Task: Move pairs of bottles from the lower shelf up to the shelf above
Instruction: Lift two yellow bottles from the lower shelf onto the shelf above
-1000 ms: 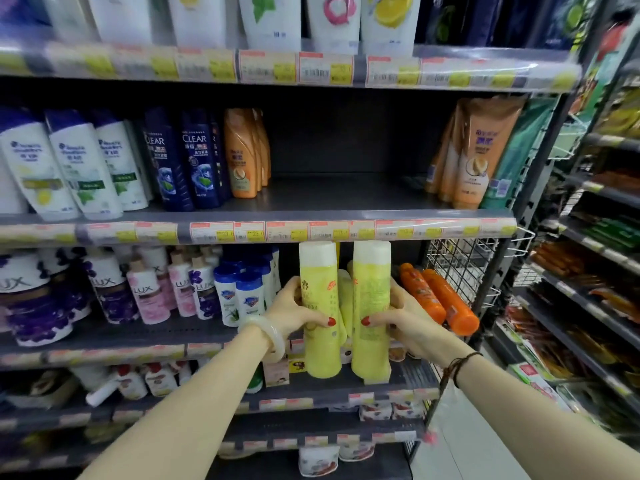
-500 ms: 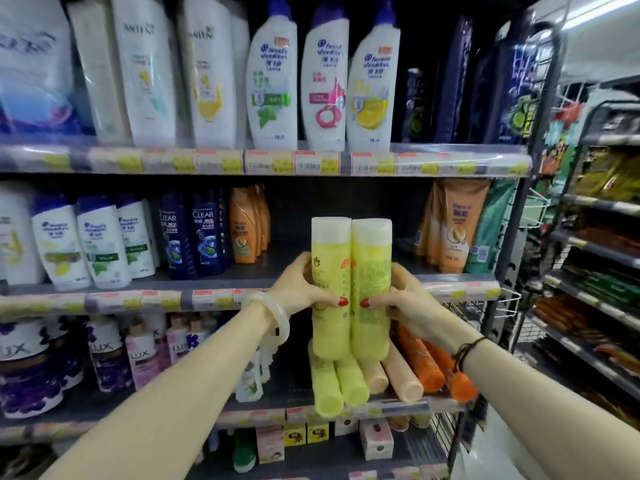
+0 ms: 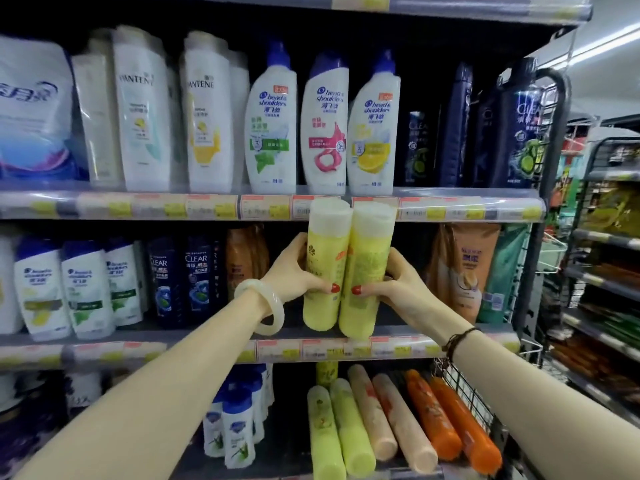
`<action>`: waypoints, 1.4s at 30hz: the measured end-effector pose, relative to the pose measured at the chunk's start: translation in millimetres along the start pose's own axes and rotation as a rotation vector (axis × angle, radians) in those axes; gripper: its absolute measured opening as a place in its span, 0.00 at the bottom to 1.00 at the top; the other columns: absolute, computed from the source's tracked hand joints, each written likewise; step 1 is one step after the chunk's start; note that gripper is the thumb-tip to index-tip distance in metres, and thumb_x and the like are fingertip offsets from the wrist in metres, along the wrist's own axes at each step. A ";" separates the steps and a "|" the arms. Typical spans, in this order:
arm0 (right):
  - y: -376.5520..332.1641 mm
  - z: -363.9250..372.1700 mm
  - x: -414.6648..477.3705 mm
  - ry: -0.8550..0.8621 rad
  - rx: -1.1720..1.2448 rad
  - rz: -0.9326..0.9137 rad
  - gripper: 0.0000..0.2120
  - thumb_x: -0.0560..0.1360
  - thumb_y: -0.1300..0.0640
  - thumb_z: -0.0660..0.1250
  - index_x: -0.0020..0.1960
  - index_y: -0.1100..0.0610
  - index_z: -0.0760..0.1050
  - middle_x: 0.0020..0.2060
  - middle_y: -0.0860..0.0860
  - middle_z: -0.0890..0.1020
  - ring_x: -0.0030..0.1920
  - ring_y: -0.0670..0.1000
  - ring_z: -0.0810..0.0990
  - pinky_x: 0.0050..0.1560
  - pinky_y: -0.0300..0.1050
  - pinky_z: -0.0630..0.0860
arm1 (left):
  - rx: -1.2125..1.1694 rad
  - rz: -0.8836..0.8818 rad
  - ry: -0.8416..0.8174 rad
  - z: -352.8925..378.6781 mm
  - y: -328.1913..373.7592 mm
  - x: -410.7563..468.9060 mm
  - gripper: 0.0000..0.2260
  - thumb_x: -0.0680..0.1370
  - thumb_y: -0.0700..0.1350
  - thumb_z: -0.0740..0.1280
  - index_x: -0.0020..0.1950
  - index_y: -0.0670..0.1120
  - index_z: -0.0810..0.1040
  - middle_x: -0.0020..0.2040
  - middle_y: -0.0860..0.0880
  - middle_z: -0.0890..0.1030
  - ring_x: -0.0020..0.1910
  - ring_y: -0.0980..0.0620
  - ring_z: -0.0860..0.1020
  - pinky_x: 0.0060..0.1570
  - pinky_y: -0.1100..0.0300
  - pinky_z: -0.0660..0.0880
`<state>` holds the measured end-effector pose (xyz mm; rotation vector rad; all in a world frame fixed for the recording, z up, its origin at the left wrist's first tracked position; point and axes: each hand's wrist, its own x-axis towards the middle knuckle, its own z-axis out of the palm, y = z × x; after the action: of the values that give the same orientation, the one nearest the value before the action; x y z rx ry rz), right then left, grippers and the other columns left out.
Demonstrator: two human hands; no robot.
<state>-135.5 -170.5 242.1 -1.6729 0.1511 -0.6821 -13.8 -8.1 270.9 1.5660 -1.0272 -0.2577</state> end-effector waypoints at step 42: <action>41.4 7.0 14.6 0.010 0.202 -0.063 0.32 0.61 0.74 0.73 0.60 0.55 0.71 0.55 0.59 0.81 0.60 0.62 0.79 0.61 0.62 0.76 | 0.043 -0.004 0.151 22.1 -43.0 10.7 0.37 0.63 0.33 0.76 0.68 0.49 0.67 0.61 0.48 0.76 0.62 0.47 0.74 0.63 0.46 0.73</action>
<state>-108.8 -180.8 208.0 -1.4861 0.0351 -0.7282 -2.3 -34.1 230.4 1.6011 -0.9167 -0.1186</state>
